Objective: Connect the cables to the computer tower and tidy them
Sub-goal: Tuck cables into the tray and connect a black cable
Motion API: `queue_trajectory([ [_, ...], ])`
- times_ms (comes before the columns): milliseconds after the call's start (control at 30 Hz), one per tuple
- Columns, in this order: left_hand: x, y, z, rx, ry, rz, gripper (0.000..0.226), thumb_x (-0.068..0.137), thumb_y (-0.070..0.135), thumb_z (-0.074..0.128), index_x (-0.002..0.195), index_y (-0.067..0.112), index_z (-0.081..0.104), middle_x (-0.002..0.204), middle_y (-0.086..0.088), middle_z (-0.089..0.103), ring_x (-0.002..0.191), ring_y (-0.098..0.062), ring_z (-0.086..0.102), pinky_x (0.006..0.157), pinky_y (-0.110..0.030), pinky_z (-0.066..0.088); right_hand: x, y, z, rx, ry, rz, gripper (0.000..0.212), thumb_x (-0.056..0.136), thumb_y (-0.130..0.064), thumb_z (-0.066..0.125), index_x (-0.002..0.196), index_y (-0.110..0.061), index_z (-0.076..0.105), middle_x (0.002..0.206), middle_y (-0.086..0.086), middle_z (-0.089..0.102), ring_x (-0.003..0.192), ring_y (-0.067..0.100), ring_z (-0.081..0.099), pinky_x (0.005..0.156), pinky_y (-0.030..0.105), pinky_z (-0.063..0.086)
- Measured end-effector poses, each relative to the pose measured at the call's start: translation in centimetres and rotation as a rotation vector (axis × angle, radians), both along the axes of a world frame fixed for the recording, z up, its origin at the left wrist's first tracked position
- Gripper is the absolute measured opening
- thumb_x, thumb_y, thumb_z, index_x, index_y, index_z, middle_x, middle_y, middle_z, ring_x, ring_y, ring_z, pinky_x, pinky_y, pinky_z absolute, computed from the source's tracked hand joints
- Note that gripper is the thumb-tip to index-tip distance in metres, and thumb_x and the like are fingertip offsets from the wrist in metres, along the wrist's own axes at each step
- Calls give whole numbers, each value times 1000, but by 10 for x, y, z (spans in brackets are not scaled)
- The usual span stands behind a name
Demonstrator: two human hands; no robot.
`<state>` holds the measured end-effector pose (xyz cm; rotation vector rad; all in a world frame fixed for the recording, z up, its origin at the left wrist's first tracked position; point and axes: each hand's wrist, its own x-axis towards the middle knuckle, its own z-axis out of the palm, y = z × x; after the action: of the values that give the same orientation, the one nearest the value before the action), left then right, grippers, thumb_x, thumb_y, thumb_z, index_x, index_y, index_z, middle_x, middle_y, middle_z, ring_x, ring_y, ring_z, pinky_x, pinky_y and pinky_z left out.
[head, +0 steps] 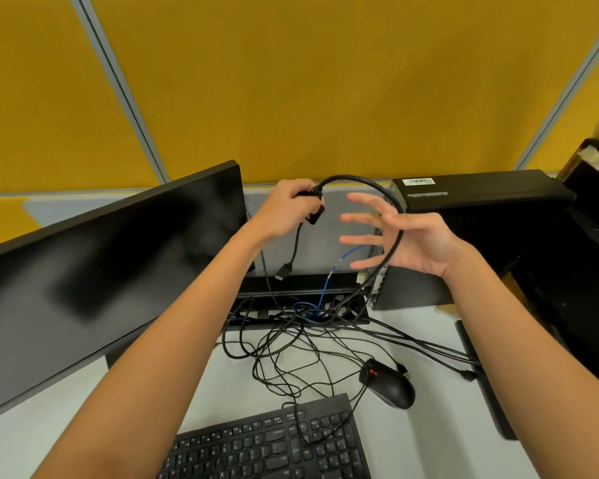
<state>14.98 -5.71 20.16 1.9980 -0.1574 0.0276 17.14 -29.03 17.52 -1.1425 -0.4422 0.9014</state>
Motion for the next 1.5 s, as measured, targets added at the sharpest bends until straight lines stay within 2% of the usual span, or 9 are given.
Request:
queue_trajectory([
  [133,-3,12,13,-147,38,37,24,64,19,38,62,7,59,71,-6,60,74,-23,56,73,-32,42,9,5,-7,313,180,167,92,77,-12,67,153,-30,18,160,9,15,143,45,18,104,76,16],
  [200,-5,16,15,-185,48,44,24,68,23,40,50,13,53,67,-5,62,78,-21,54,78,-37,40,15,15,-7,232,197,18,83,79,-7,62,150,-32,28,157,9,21,138,41,34,105,67,29],
  [433,-23,-5,6,-3,-80,-93,34,71,-12,62,54,11,43,68,-11,55,67,-14,53,79,-31,48,9,89,-12,-512,-687,-97,42,87,5,58,111,-30,54,95,-10,59,81,-4,58,73,16,47],
  [500,-30,1,1,14,-100,-116,27,68,-8,65,63,11,46,77,-10,57,77,-17,58,74,-28,50,17,97,-14,-654,-957,-245,34,84,5,55,74,-28,53,69,-4,54,64,5,46,62,23,38],
  [667,-37,36,-16,206,72,-50,54,71,3,68,119,20,50,116,-1,50,98,-16,57,79,-30,50,27,99,11,-830,-1214,-445,38,94,-28,58,61,-12,45,56,3,40,61,22,36,60,33,22],
  [833,-25,51,-31,347,37,160,22,72,-9,59,70,13,54,66,0,50,69,-19,50,54,-24,38,13,93,46,-1005,-1371,-566,23,78,-24,67,60,-11,59,56,4,54,61,23,50,52,27,37],
  [1033,-14,46,-77,366,-11,320,18,69,-15,56,76,1,50,70,-6,50,69,-23,49,52,-29,35,-1,84,47,-1323,-1404,-462,19,87,-35,67,88,-15,68,84,8,65,80,30,60,63,31,42],
  [1300,-13,35,-132,442,-90,430,27,92,3,45,110,15,61,116,-3,61,111,-23,53,99,-40,37,-27,99,-49,-1007,-1175,-590,20,93,-25,58,96,-10,71,99,6,64,87,21,63,77,34,53],
  [1500,20,-2,-100,400,-2,373,37,101,31,32,97,22,67,93,5,68,104,-16,54,101,-40,27,-15,109,-90,-814,-1162,-697,16,87,2,61,91,-7,73,90,3,68,82,18,64,75,29,52],
])
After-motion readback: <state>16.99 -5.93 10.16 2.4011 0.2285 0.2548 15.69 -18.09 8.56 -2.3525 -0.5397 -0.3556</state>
